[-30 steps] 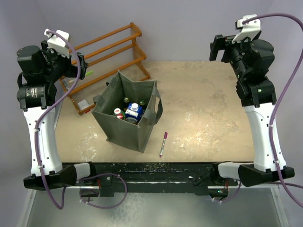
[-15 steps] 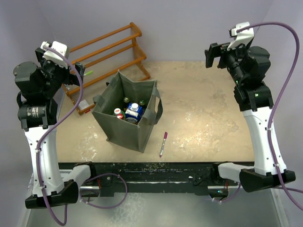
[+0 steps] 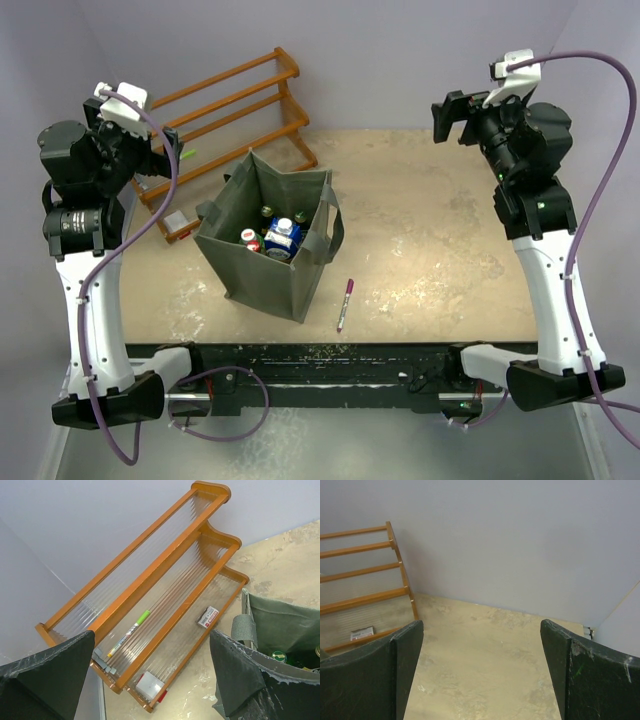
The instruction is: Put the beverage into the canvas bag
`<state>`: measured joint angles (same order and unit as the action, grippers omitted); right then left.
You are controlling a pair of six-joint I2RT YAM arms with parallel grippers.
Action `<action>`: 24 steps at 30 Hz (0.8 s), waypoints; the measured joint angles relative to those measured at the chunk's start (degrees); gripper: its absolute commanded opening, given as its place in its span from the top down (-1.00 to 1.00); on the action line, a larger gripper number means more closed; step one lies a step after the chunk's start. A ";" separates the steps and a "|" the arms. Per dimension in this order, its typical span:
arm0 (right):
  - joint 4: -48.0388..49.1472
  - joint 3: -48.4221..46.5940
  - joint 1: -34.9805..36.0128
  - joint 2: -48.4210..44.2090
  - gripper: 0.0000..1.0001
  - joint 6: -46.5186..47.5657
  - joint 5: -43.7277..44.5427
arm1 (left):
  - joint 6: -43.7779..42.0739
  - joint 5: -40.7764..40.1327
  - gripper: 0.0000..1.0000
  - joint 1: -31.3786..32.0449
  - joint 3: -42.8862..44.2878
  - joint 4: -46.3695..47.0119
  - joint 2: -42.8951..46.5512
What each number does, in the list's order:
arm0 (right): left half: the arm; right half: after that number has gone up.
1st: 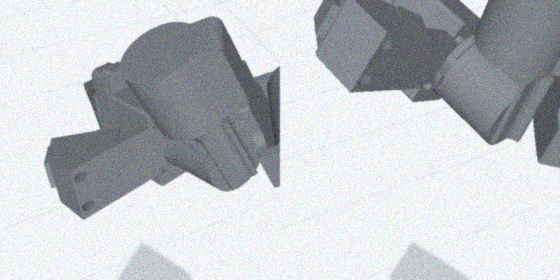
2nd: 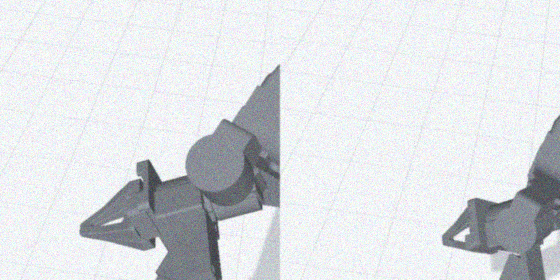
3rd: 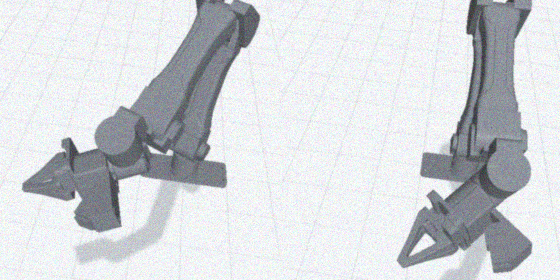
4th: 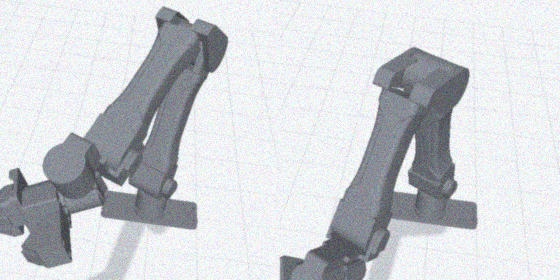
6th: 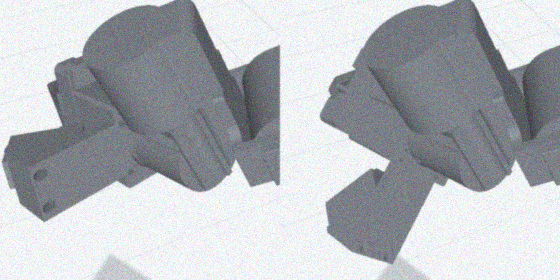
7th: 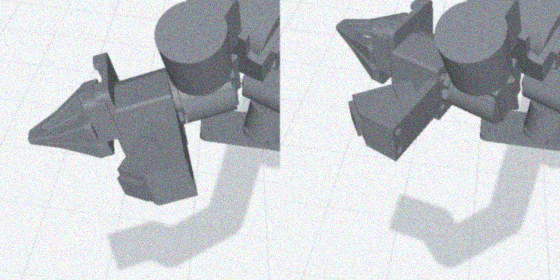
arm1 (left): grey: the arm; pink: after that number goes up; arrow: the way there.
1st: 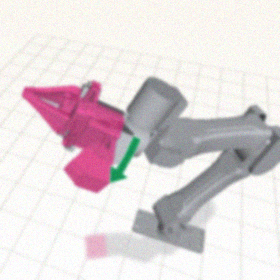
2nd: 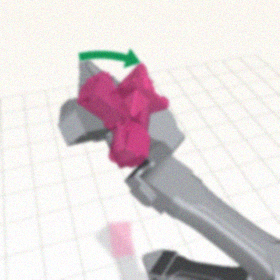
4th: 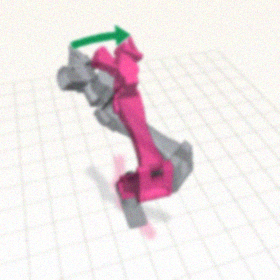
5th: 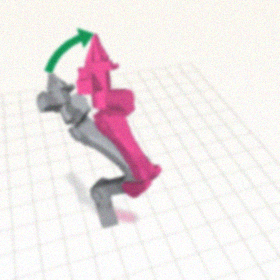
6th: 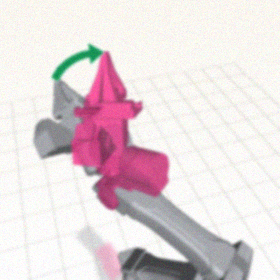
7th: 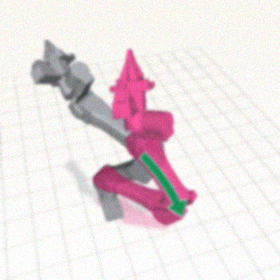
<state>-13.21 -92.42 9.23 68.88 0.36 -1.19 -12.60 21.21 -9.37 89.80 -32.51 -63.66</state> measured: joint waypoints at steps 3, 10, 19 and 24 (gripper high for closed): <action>0.37 0.39 0.00 0.00 -1.00 -0.28 0.00 | 0.00 0.26 -0.98 0.00 0.00 0.00 0.00; 0.96 1.46 -0.68 0.04 -1.00 -0.68 0.00 | 0.20 0.79 -0.98 0.00 -0.48 0.31 0.07; 1.62 2.38 -1.62 0.04 -1.00 -0.90 -0.02 | 0.70 1.07 -0.98 0.00 -1.60 0.33 0.13; 1.97 2.89 -1.90 0.04 -1.00 -0.96 -0.04 | 1.07 1.07 -0.98 0.00 -1.64 0.33 0.15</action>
<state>-11.25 -89.54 7.33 68.93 -0.60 -1.23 -11.53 22.28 -9.37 88.16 -32.18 -63.51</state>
